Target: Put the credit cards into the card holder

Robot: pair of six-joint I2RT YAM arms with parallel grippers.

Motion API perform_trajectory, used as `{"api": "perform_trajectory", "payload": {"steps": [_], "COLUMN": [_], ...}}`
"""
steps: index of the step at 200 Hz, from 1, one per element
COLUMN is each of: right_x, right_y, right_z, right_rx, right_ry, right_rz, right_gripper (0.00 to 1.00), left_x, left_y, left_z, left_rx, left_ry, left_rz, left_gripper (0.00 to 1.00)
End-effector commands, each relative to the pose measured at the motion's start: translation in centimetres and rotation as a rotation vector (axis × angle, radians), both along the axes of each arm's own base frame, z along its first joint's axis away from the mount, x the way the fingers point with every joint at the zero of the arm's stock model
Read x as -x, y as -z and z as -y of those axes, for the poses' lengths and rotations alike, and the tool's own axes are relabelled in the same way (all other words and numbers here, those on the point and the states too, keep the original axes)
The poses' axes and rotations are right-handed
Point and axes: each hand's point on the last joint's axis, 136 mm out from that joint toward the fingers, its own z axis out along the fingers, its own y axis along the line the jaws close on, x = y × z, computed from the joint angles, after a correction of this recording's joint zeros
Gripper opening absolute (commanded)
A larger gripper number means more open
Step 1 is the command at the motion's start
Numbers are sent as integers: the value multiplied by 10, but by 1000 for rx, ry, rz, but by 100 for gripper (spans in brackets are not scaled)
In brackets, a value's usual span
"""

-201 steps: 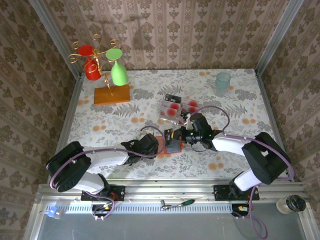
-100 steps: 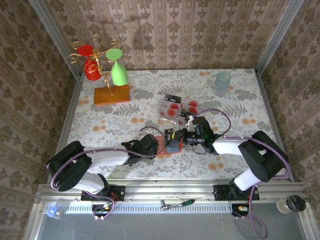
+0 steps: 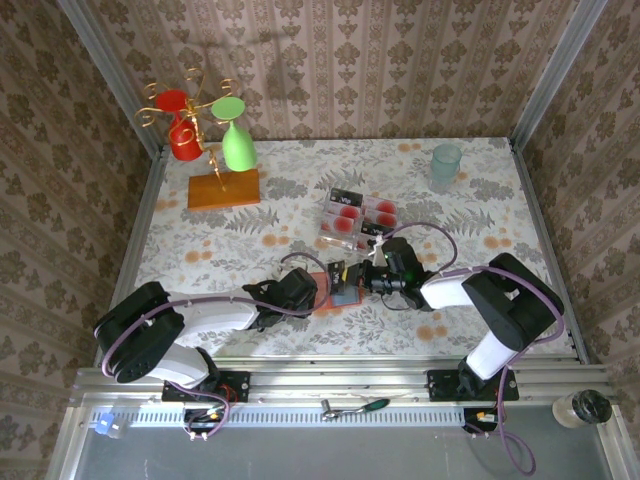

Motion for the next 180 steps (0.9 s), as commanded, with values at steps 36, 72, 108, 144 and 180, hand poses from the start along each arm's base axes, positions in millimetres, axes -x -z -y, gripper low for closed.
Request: {"api": "perform_trajectory", "payload": {"steps": [36, 72, 108, 144, 180], "right_x": [4, 10, 16, 21, 25], "right_y": [10, 16, 22, 25, 28], "right_z": [1, -3, -6, -3, 1], "right_rx": [16, 26, 36, 48, 59], "right_ry": [-4, -33, -47, -42, -36], "right_rz": [1, -17, -30, -42, -58], "right_gripper": [0, 0, 0, 0, 0], "left_x": [3, 3, 3, 2, 2], "left_y": [10, 11, 10, 10, 11], "left_z": [-13, -13, -12, -12, -13], "left_rx": [-48, -48, -46, -46, -48], "left_ry": [-19, -19, -20, -21, -21], "left_rz": [-18, -19, -19, -17, -17], "left_gripper": [64, 64, 64, 64, 64]}}
